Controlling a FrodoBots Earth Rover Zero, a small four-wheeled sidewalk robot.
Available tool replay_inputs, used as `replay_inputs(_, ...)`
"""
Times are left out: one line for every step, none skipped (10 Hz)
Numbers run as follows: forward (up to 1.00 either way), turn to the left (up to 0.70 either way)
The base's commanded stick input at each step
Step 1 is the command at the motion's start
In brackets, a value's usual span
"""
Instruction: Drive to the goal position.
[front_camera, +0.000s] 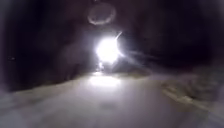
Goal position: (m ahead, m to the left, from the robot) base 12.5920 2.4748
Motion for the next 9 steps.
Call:
replay_inputs(0.70, 0.03)
replay_inputs(0.70, 0.02)
replay_inputs(0.70, 0.00)
replay_inputs(0.70, -0.03)
replay_inputs(0.70, -0.04)
replay_inputs(0.70, -0.04)
replay_inputs(0.70, -0.04)
replay_inputs(0.70, -0.03)
replay_inputs(0.70, 0.00)
